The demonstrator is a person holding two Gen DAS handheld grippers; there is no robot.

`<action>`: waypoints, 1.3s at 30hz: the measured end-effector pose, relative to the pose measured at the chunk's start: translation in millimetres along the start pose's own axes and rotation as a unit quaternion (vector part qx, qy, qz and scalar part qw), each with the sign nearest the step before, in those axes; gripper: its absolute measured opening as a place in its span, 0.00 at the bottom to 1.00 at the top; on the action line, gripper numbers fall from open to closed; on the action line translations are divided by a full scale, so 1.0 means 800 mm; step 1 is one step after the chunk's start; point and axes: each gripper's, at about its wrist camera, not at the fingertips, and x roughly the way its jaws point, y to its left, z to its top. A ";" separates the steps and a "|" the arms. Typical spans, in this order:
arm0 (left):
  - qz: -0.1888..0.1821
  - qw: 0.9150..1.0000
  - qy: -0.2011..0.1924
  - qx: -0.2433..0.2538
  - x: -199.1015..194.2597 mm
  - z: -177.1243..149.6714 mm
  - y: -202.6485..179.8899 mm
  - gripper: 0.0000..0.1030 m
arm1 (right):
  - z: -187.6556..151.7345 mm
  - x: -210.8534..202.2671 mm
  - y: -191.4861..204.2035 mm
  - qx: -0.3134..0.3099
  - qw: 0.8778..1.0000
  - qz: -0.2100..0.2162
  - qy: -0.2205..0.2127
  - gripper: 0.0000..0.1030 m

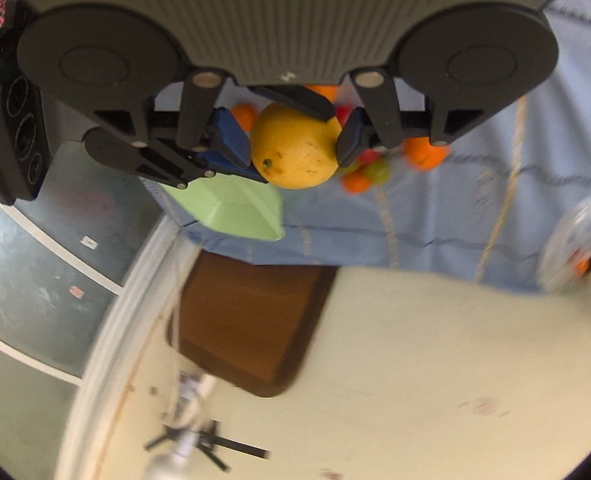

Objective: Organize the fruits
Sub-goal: 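Carry the grapefruit with the right gripper into the green basket and open, then grasp an orange with the left gripper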

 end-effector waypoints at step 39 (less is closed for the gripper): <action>0.054 0.998 -0.035 0.011 -0.007 0.012 -0.026 0.60 | -0.074 -0.087 -0.172 0.204 0.977 -0.060 -0.030 0.49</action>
